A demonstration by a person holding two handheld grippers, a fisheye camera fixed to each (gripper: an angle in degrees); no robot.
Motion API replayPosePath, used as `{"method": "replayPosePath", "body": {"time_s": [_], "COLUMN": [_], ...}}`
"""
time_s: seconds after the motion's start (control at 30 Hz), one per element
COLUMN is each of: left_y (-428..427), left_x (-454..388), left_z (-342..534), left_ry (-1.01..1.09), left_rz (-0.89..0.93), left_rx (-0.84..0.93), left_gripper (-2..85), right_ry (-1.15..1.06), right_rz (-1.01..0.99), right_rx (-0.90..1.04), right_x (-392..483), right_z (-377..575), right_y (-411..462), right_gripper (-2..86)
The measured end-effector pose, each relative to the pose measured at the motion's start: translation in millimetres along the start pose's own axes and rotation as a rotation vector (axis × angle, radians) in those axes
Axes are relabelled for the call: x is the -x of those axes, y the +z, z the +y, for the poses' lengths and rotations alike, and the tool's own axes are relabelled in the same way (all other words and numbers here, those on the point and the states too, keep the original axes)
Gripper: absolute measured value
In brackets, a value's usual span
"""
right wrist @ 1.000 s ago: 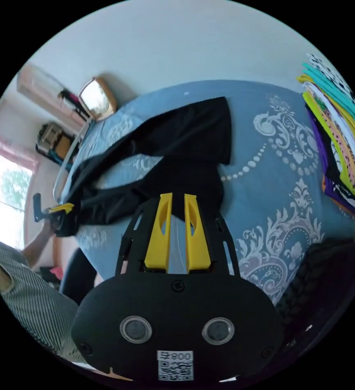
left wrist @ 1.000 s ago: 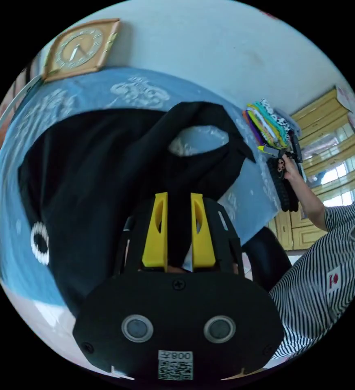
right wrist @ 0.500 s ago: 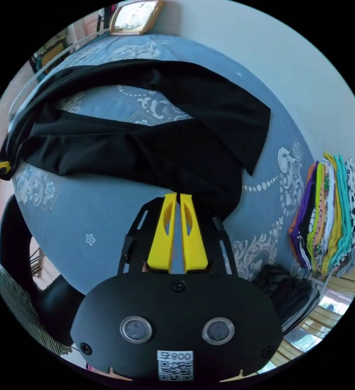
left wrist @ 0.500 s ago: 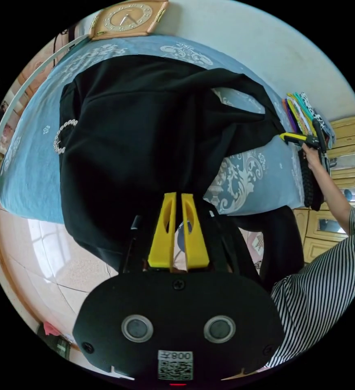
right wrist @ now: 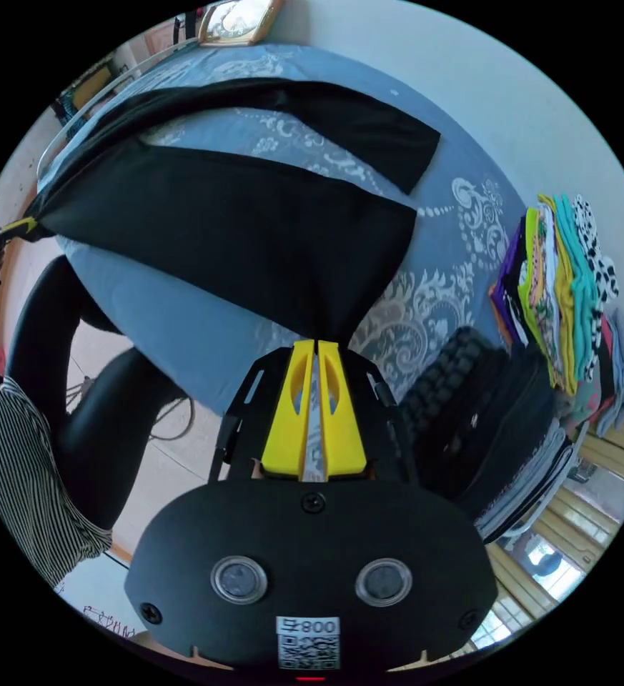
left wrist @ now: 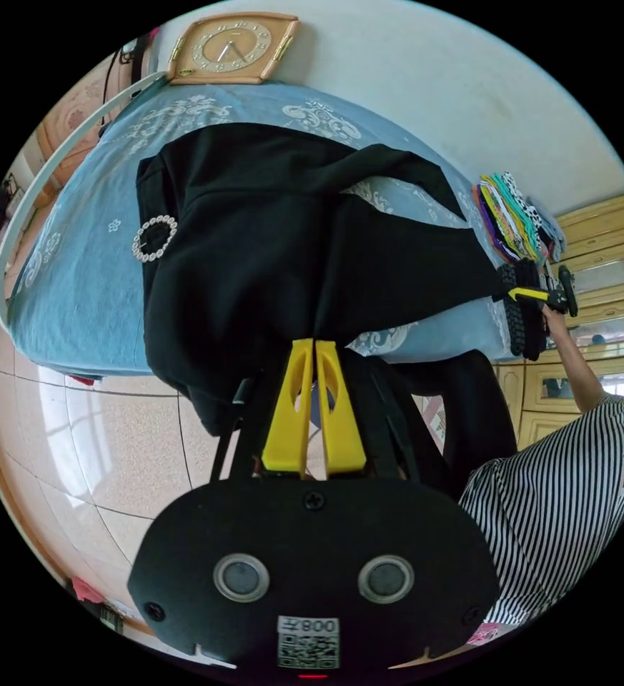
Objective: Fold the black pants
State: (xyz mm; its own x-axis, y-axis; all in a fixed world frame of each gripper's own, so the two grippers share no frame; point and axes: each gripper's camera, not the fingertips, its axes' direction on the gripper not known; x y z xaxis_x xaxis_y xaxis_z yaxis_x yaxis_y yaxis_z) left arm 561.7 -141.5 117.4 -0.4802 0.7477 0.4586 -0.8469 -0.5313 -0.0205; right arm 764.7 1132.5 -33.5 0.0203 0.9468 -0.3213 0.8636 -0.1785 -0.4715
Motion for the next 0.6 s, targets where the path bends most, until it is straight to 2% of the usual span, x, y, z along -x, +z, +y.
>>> {"method": "replayPosePath", "body": {"time_s": [0.3, 0.4, 0.6], "left_y": [-53, -99, -171], "left_x": [33, 66, 175], "left_z": [46, 73, 127], "left_ry": [0.024, -0.050, -0.369], "left_rz": [-0.050, 0.007, 0.050], "left_rx": [0.065, -0.035, -0.226], "left_gripper": [1.6, 3.6, 8.2], "right_ry": [0.036, 0.059, 0.039], "right_rz": [-0.050, -0.059, -0.054], "right_rx": [0.187, 0.201, 0.253], "right_x": [41, 43, 39], "right_z": [85, 87, 85], "right_y": [51, 59, 65], "right_gripper": [0.5, 0.5, 0.6]}}
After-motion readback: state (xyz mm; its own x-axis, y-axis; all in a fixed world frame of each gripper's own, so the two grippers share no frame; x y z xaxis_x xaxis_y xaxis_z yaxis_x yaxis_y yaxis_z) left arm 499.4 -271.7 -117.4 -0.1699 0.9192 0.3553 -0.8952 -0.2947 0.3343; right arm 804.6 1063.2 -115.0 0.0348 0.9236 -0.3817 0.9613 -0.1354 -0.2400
